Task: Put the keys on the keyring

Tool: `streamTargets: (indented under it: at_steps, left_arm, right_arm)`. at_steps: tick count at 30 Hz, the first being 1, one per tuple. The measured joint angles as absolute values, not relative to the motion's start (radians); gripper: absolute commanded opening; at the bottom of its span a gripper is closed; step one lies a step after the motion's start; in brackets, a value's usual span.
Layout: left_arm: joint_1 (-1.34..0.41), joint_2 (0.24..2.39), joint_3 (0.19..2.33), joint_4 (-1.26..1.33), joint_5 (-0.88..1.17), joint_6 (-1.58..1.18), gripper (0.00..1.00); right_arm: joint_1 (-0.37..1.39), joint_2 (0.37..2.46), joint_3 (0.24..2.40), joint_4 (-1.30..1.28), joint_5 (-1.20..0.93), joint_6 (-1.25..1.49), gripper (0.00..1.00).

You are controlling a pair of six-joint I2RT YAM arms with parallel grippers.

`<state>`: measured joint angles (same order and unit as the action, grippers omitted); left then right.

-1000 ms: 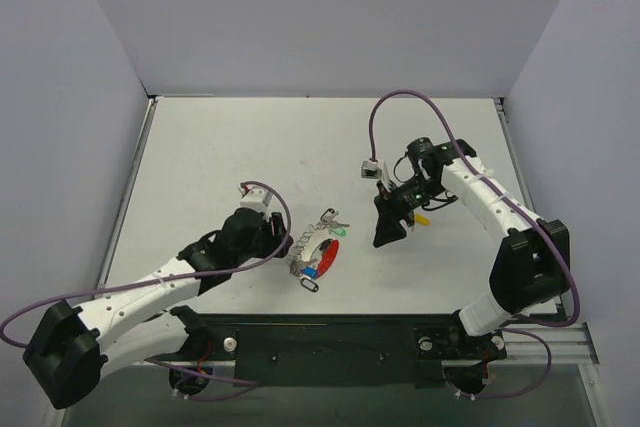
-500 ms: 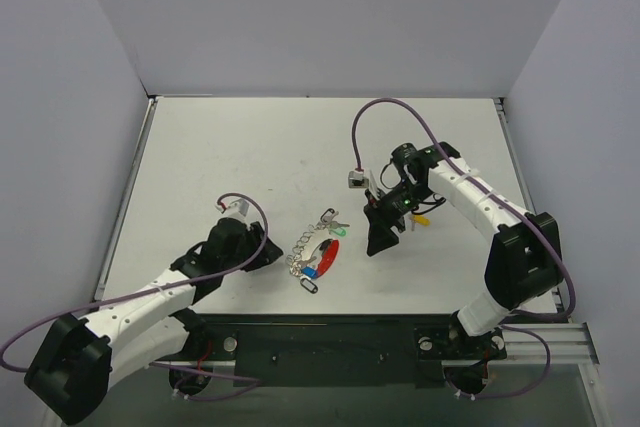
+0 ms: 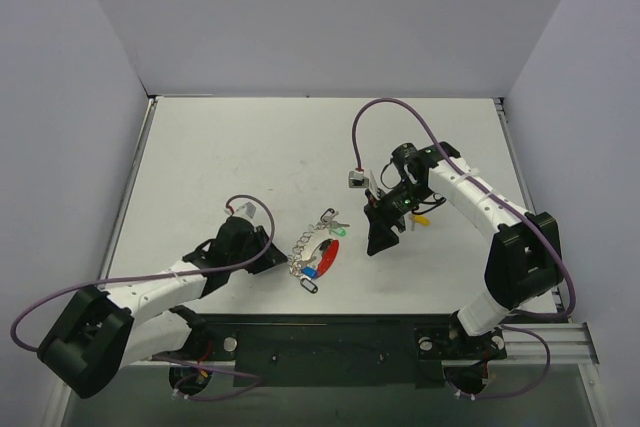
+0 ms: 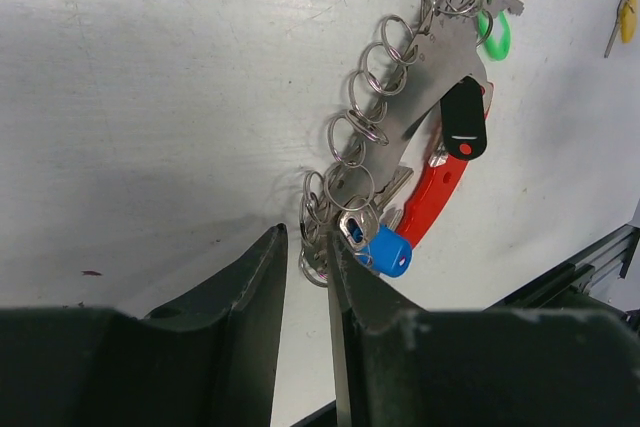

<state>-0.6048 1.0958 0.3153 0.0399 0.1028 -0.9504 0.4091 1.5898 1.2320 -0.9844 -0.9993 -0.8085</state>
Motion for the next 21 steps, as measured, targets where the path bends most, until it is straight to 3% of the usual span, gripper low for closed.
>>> streamTargets:
  at_steps: [21]
  left_arm:
    - [-0.605,1.196,0.319,0.094,0.140,-0.959,0.32]
  right_arm:
    - [0.409,1.590,1.232,-0.984,-0.999,-0.809,0.54]
